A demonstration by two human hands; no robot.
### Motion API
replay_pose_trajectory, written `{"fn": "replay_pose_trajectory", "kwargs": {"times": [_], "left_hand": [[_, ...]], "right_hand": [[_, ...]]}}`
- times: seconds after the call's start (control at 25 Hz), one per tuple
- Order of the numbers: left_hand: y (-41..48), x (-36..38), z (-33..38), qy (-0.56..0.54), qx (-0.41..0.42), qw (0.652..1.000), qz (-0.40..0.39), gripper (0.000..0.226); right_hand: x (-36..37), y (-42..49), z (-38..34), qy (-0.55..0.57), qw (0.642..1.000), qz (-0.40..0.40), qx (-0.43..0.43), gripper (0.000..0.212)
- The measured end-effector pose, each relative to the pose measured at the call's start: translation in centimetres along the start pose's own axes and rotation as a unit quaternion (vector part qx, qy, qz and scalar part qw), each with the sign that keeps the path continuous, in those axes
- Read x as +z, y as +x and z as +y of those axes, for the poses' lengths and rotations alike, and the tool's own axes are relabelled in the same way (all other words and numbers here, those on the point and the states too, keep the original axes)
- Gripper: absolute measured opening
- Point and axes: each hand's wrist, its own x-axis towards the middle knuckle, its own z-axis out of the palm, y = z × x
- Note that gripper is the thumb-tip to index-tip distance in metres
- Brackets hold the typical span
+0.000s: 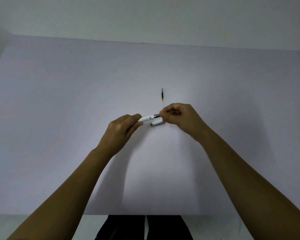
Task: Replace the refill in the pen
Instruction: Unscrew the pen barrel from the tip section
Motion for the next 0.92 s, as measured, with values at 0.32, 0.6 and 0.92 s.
{"fn": "replay_pose_trajectory", "kwargs": {"times": [0.32,0.6,0.92], "left_hand": [[0.1,0.3,-0.2,-0.017,-0.011,1.000,-0.006,0.016],[0.1,0.5,-0.3,-0.019,-0.003,1.000,-0.009,0.016],[-0.2,0.5,-1.5,-0.012,-0.028,0.999,-0.013,0.017]], "right_hand": [[0.0,-0.3,0.0,-0.001,0.997,0.019,-0.081,0.027],[0.2,0.0,0.1,-0.042,0.999,0.026,0.004,0.012],[-1.3,0.9,1.0,0.118,0.992,0.033,-0.025,0.022]]}}
